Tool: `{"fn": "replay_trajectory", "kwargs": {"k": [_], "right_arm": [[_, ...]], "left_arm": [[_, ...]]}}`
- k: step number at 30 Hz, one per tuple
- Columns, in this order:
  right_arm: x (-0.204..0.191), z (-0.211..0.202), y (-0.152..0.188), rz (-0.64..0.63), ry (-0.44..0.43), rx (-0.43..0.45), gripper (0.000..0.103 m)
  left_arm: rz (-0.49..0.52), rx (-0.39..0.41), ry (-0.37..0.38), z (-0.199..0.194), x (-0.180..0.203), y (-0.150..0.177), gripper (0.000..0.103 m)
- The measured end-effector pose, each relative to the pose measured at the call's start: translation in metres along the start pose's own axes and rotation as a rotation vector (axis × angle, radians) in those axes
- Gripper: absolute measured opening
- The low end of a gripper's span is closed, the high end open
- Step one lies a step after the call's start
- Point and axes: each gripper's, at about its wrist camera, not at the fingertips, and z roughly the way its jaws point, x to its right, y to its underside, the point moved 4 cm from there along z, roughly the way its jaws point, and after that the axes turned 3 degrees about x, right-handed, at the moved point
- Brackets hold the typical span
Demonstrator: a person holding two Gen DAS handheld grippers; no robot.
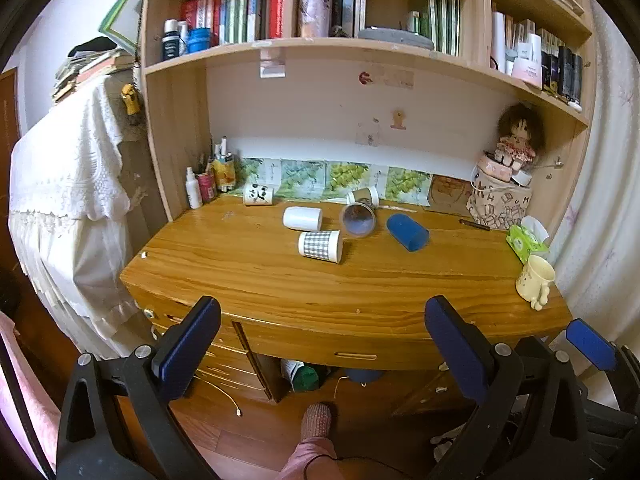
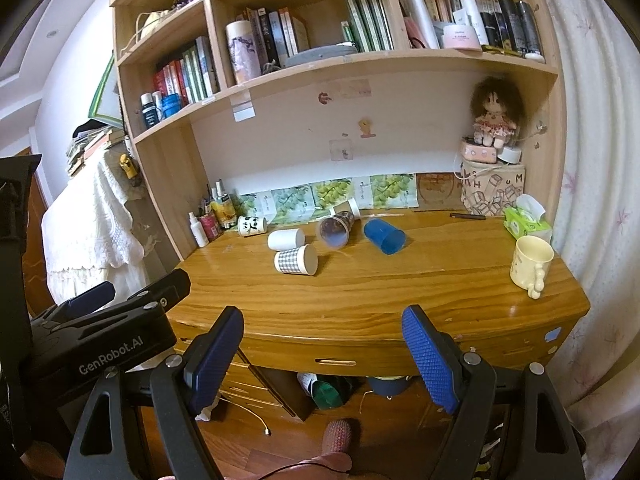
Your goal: Flip cup upright
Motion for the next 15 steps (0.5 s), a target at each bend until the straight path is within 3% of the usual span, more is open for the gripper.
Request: {"fn": "replay_trajectory", "kwargs": {"k": [15], "right_arm": [[0.025,0.073,-0.027,0.029,0.014,-0.082,0.082]], "left_arm": [[-0.001,-0.106,0.046,0.083,0.017,-0.027,0.101]]}}
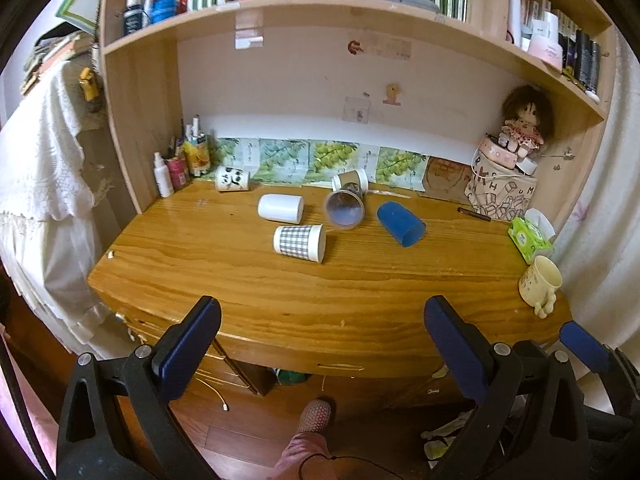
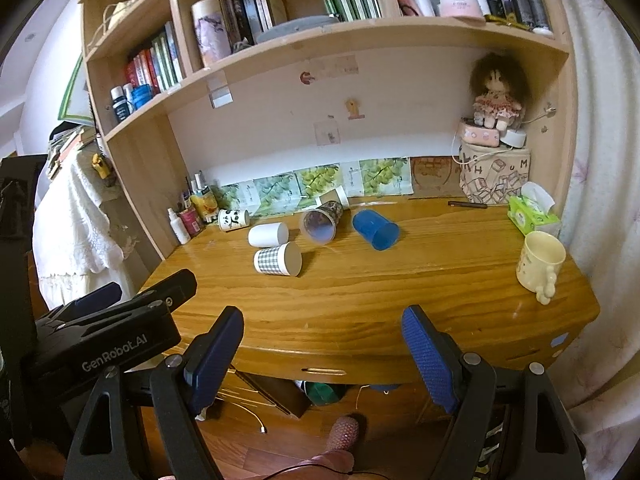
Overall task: Flip cup upright
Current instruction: 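Move both tools toward the blue plastic cup lying on the desk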
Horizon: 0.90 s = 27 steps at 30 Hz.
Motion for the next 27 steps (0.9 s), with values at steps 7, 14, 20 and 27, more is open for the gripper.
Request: {"fn": "replay_trajectory", "kwargs": {"k": [7,14,20,27], "right_arm": [[0.008,0.039,-0.023,0.019,0.007,-0.041,0.082],[0.013,0.078,-0.050,0.057,0.022,-0.071,0.082],[0.018,0.115,-0.073,0.079,0.021,-0.093,0.082],[0.025,0.155,-0.092,0.116,0.010,-0.122,0.082]], "left_arm": [[0.023,-0.040,0.041,0.044,0.009,-0.030,0.101],[0.070,-0.081,0.087,0.088,0.017,-0.064,0.101],[0.142,-0.110,0.129,0.127,0.022,-0.095,0.101],[0.257,-0.163,0.182,0.169,0.034,-0.122,0.101]]}}
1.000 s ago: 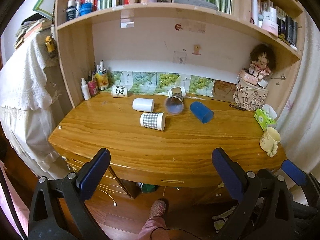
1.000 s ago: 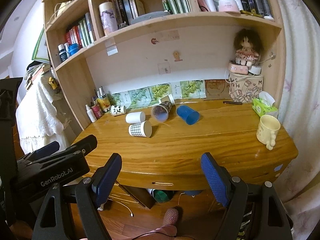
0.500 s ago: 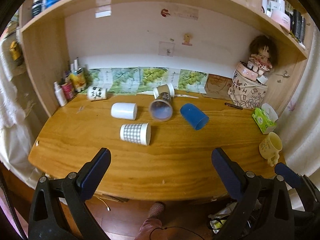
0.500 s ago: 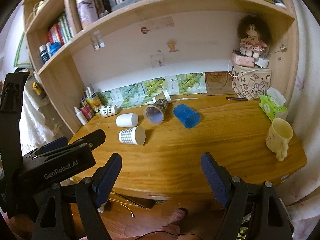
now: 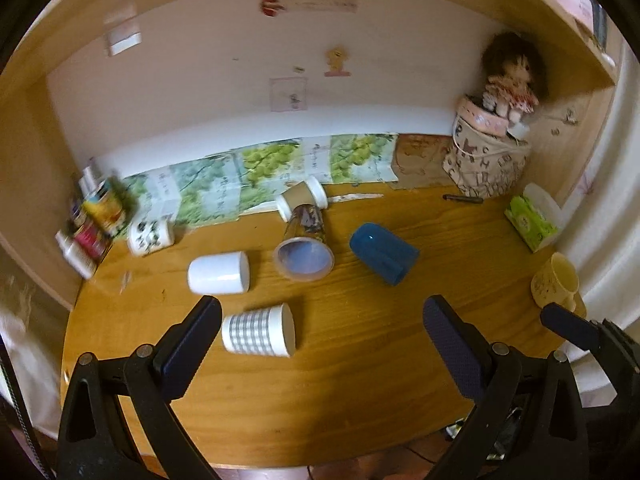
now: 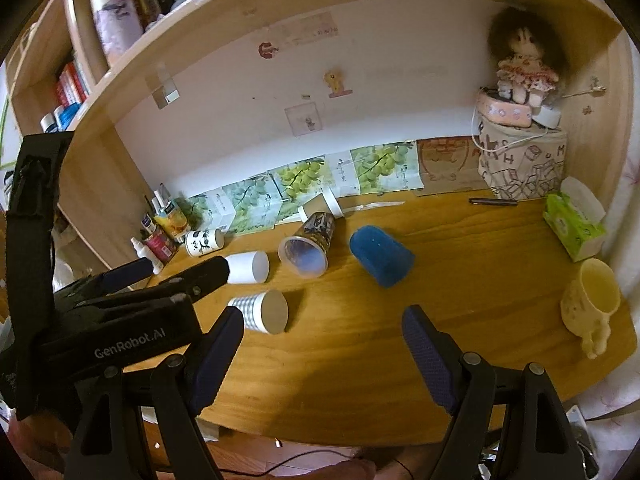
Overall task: Flip cup upright
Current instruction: 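Move both tools toward the blue plastic cup lying on the desk, then close the left gripper around the blue plastic cup's body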
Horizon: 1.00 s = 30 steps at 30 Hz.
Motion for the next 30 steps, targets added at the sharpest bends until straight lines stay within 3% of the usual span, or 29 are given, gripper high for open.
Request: {"fn": "replay_trajectory", "kwargs": {"k": [15,23,30], "right_arm": [[0.030,0.054,-0.024,0.115,0.036,-0.078,0.082],[0.056,0.076,-0.024,0.221,0.077,-0.130,0.082],[0.070,0.090,-0.024,0.273,0.121,-0.157,0.082]], "left_arm": [[0.382,-0.011,0.134,0.061,0.039,-0.060,0.101],[0.605,-0.081,0.201,0.097,0.063,-0.069,0.100],[0.809,-0.117,0.216,0.127,0.077,-0.067,0.100]]}}
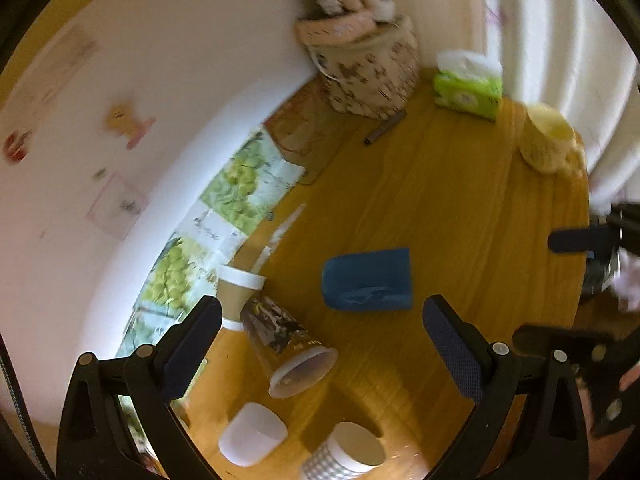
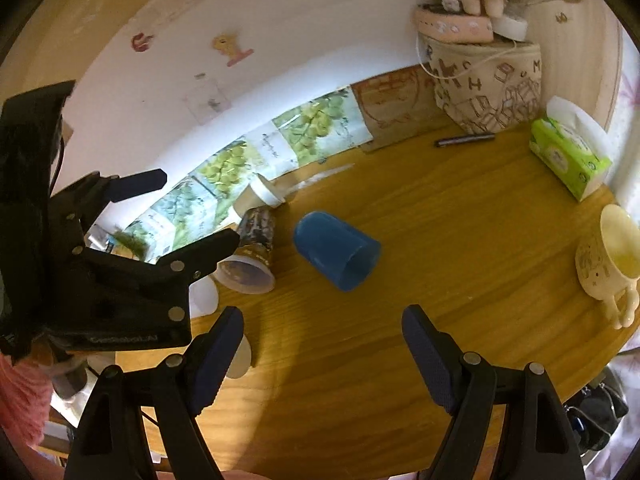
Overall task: Flip cup upright
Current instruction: 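Close the left gripper around the blue plastic cup's body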
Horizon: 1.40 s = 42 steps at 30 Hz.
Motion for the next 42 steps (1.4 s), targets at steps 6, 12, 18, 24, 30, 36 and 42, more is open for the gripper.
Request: {"fn": "replay_trajectory", "kwargs": {"k": [6,12,18,24,30,36,42], "right_arm": [[0.016,0.013,-0.004,0.063,0.028,-0.024,0.082],[0.036,0.026,-0.003,0.143,0.065,-0.049,0.082],[0.055,0.035,0.003,0.204,0.098,-0.081,0.082],[0.066,0.041,0.010,0.254,0.125,-0.106,0.082],[0.071,0.046,0.018,0.299,0.148,-0.130,0.082],[0.076,0.045,0.022,0.320,0.161,-0.132,0.082],[0.076,0.044,0.025,0.330,0.171,-0.132,0.082]], "left_arm": [[0.152,-0.071,0.025,0.030,0.007,0.002,0.100],[0.303,-0.136,0.056,0.061,0.020,0.009,0.100],[0.460,-0.156,0.089,0.090,0.037,0.020,0.100],[0.556,-0.118,0.164,0.107,0.054,0.027,0.100],[0.627,-0.121,0.220,0.119,0.069,0.033,0.100],[0.643,-0.172,0.218,0.132,0.075,0.036,0.100],[0.603,-0.163,0.231,0.134,0.073,0.027,0.100]]}}
